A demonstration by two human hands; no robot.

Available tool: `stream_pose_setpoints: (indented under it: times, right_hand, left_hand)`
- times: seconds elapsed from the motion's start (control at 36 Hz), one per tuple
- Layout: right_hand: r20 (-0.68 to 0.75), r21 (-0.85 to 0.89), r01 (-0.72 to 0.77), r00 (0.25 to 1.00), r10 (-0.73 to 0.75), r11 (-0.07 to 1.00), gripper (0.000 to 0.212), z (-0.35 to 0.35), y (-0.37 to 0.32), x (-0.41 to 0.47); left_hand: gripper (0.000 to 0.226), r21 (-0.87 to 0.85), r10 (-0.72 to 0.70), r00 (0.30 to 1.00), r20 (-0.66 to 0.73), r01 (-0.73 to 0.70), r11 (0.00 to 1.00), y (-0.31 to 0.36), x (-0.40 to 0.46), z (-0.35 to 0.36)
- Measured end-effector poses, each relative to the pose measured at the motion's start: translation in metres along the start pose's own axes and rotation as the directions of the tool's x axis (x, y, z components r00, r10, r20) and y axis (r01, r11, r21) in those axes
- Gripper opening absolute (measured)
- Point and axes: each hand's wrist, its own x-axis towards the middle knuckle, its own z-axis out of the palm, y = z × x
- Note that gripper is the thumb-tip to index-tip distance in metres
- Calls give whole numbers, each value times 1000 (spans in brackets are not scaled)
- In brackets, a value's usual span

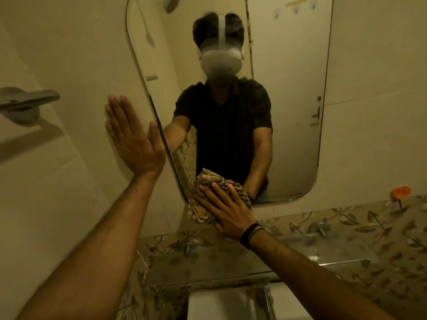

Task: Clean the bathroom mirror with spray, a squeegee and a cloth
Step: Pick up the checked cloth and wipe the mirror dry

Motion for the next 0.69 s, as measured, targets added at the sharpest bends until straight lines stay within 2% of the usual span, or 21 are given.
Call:
stream_pose_setpoints:
  times: [0.08, 0.25, 0.44, 0.61, 0.69]
  right_hand:
    - [-30, -18, -1, 1000, 0, 1000, 91, -1, 23, -14]
    - [-138, 38, -285, 948, 287, 958, 83, 4, 98, -72]
    - [-157, 139, -491, 846, 509, 860, 87, 4, 135, -94]
    - [-175, 199, -562, 786, 593, 803, 85, 6, 112, -80]
    - [-183, 186, -453, 856, 484, 872, 86, 5, 94, -68]
  left_hand:
    - [71, 3, -20, 1000, 8, 20, 1000, 0, -8, 1]
    - [70, 15, -51, 999, 15, 50, 999, 3, -23, 5]
    - [70, 2, -71, 997, 17, 71, 997, 3, -28, 7]
    - [69, 1, -80, 997, 10, 80, 997, 4, -29, 8]
    - [68, 5, -90, 996, 13, 90, 996, 5, -29, 7]
